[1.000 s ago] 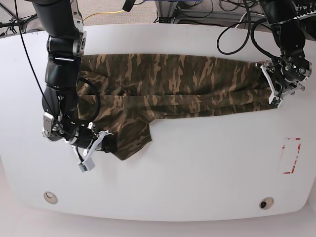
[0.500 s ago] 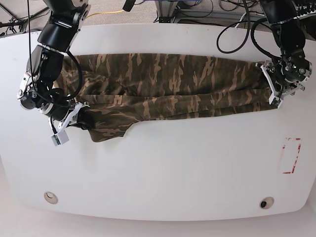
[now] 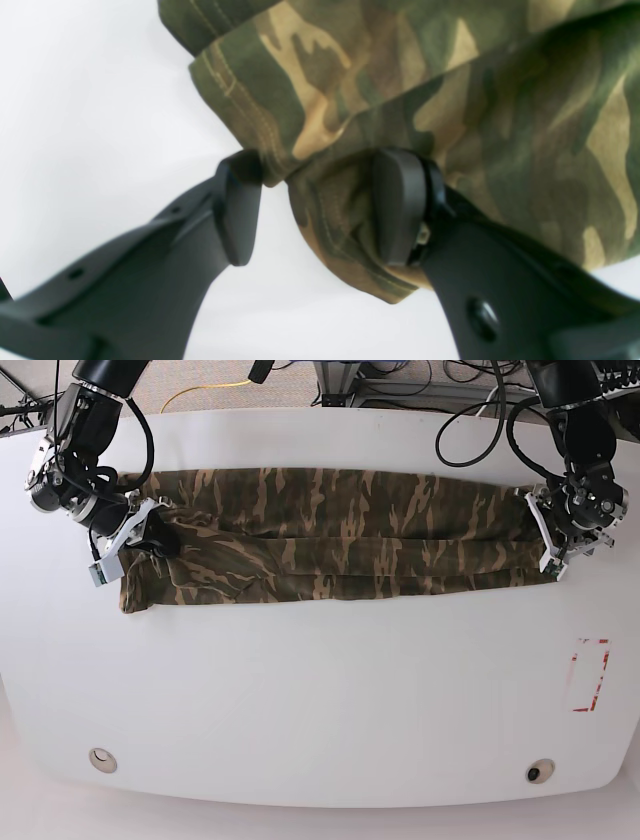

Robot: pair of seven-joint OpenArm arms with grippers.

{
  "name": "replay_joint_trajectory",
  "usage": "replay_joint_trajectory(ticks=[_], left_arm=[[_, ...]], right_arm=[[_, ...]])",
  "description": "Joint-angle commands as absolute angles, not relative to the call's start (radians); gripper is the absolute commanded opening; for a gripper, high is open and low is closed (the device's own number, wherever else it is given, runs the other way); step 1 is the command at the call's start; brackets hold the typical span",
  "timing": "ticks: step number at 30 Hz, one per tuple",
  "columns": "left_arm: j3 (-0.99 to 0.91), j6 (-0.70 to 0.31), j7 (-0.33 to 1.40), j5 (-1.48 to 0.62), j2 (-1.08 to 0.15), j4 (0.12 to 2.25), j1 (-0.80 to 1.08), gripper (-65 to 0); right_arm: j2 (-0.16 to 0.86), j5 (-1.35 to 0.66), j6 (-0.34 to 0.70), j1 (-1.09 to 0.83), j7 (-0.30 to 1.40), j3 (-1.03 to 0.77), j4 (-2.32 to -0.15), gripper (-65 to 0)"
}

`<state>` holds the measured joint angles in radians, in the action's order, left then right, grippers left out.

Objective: Fold the T-shirt properly
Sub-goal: 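Fold the sleeve over onto the shirt with the right gripper, then release with the left gripper and move it to the strip's end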

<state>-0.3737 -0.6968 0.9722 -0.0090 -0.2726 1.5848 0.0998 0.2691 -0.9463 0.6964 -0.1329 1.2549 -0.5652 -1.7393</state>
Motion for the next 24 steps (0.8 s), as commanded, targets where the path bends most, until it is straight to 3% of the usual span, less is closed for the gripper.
replay_joint_trajectory(ticks=[1,7,13,17,24], left_arm=[[-0.374,-0.698,0.984,-0.001,-0.295,1.592,0.097,-31.8],[-0.361,-0.698,0.984,-0.001,-0.315,1.592,0.097,-31.8],[-0.361,-0.698,0.984,-0.004,-0.320,1.595,0.094,-31.8],[-0.361,-0.698,0.986,-0.008,-0.317,1.600,0.068,-31.8],[-0.361,-0.698,0.990,-0.010,-0.311,1.600,0.013,-31.8]], right_arm=[[0.288,-0.960,0.698,-0.133,1.231,-0.570,-1.753,-60.9],[0.285,-0.837,0.698,-0.150,1.230,-0.641,-1.753,-40.9],[0.282,-0.763,0.698,-0.147,1.231,-0.737,-1.773,-27.3],[0.282,-0.849,0.698,-0.139,1.237,-0.739,-1.836,-23.6],[0.208,-0.964,0.698,-0.104,1.237,-0.621,-1.859,-23.9]])
